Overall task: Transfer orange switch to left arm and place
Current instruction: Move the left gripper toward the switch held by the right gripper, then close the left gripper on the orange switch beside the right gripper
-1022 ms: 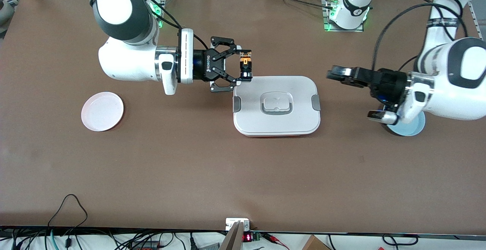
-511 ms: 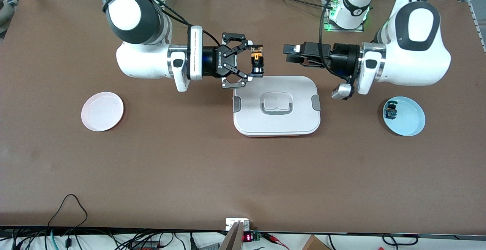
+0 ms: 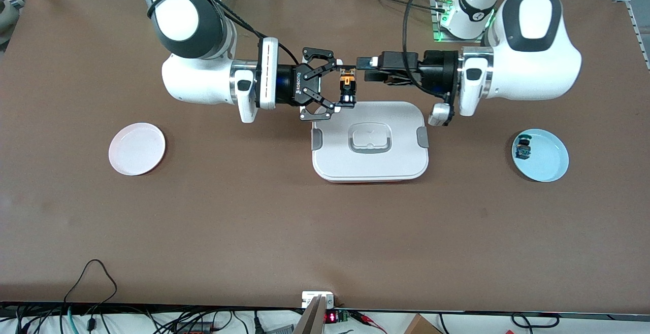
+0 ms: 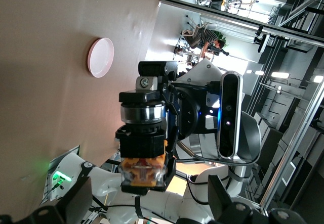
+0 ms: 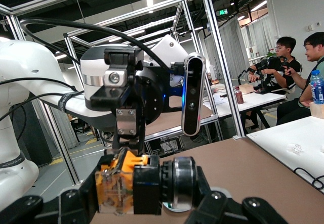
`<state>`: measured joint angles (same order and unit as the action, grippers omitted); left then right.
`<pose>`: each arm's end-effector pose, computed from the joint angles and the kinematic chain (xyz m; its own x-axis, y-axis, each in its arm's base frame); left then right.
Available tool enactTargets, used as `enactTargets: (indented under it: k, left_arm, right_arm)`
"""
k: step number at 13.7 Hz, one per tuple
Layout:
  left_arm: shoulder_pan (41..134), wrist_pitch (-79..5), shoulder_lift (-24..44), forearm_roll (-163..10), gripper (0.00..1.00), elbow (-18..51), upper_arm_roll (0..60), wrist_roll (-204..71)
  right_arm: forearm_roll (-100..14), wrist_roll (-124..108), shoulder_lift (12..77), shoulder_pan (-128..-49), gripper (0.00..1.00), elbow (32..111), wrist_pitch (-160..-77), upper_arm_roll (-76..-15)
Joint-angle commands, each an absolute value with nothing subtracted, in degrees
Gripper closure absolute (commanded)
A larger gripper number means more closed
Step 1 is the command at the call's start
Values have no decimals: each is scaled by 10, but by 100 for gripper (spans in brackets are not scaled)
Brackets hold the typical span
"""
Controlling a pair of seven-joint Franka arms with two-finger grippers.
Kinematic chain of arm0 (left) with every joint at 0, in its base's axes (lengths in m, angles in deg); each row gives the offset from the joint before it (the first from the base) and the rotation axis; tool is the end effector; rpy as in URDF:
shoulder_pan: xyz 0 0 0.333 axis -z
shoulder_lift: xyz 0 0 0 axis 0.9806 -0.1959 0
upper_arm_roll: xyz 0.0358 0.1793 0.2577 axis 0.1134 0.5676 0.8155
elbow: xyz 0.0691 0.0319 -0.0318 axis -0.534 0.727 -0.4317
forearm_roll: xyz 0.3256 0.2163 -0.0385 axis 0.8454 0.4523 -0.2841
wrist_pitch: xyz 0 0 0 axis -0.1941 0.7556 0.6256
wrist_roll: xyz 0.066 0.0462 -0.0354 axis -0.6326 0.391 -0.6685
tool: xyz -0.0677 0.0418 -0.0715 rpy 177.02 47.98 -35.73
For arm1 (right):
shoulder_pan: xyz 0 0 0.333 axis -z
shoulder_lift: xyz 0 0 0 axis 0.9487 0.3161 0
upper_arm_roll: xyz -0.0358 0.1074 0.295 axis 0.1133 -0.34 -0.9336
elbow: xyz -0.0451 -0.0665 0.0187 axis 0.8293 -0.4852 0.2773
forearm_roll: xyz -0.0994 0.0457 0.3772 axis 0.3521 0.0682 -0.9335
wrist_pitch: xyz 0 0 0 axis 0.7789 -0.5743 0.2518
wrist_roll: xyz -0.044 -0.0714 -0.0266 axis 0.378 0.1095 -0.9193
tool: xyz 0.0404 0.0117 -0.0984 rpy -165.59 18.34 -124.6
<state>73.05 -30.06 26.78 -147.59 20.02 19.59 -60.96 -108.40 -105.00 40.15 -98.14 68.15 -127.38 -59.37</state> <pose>0.5503 -0.2898 0.5284 0.9482 -0.0453 -0.3144 0.2961 -0.2322 0.9265 0.5486 0.4179 0.4753 0.2842 0.0259 0.9584 0.9585 -0.0313 -0.2834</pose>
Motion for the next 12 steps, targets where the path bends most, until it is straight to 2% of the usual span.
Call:
enactTargets:
  k: [1, 3, 4, 7, 8, 9, 12]
  left_arm:
    - [723, -315, 265, -1493, 0, 210, 186, -612]
    - [723, -315, 264, -1493, 5, 209, 186, -612]
    - [723, -315, 262, -1494, 14, 208, 186, -612]
    - [723, -316, 254, -1510, 19, 200, 186, -613]
    - [723, -316, 254, -1510, 24, 200, 186, -613]
    - [723, -316, 254, -1510, 32, 200, 186, -613]
    - [722, -314, 254, -1510, 62, 200, 187, -610]
  right_arm:
    - [-1119, -1064, 399, -989, 100, 680, -1281, -591]
    - [-1126, -1064, 399, -1002, 100, 680, -1281, -590]
    - [-1126, -1064, 399, -1002, 100, 680, -1281, -590]
    - [-1127, -1065, 398, -1004, 100, 680, -1281, -590]
    - [-1127, -1064, 396, -1005, 100, 680, -1282, -590]
    - [-1127, -1064, 396, -1005, 100, 680, -1282, -590]
    - [-1127, -1065, 395, -1005, 100, 681, -1282, -590]
